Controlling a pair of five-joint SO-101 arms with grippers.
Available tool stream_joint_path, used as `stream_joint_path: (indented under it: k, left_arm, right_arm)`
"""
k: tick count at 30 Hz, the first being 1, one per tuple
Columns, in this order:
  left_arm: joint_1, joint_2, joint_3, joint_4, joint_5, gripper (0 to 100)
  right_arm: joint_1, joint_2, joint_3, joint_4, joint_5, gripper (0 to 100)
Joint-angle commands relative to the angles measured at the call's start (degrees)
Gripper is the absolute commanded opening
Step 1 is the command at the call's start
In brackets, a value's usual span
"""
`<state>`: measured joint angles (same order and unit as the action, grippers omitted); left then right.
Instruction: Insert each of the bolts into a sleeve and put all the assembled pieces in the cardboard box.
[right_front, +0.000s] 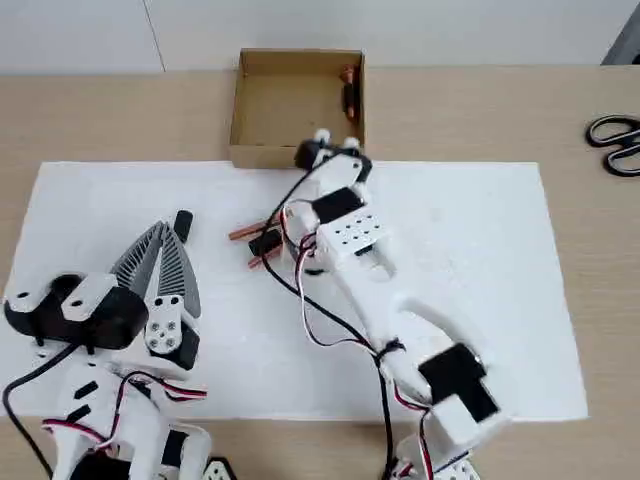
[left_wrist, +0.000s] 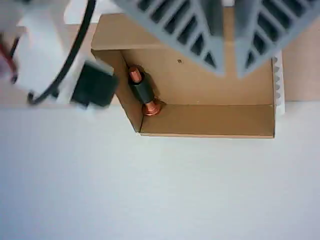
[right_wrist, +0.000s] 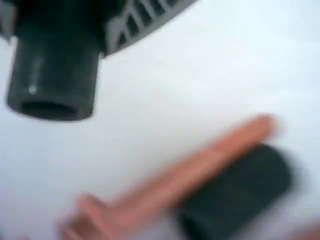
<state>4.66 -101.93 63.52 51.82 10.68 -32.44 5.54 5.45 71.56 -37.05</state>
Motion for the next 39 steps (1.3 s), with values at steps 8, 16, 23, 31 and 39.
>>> stream_joint_path:
  k: [8, 16, 23, 31, 39]
  left_arm:
    - [-0.1, -0.3, 0.0, -1.0, 0.2, 1]
    - [-0.1, -0.3, 0.0, -0.8, 6.2, 1]
    - [2.9, -0.2, 0.0, 4.5, 6.9, 1]
    - [7.9, 0.1, 0.0, 5.9, 6.9, 1]
    - [10.8, 0.2, 2.9, 6.8, 7.1, 1]
  right_arm:
    - [4.4, -19.2, -6.6, -1.2, 11.1, 0.7]
    - [8.4, -38.5, -4.9, -3.5, 20.4, 0.7]
    - [8.4, -58.7, 10.1, -4.0, 22.7, 0.7]
    - [13.2, -79.9, 46.5, -17.9, 22.8, 0.7]
    - [15.5, -105.9, 74.7, -36.8, 31.2, 0.5]
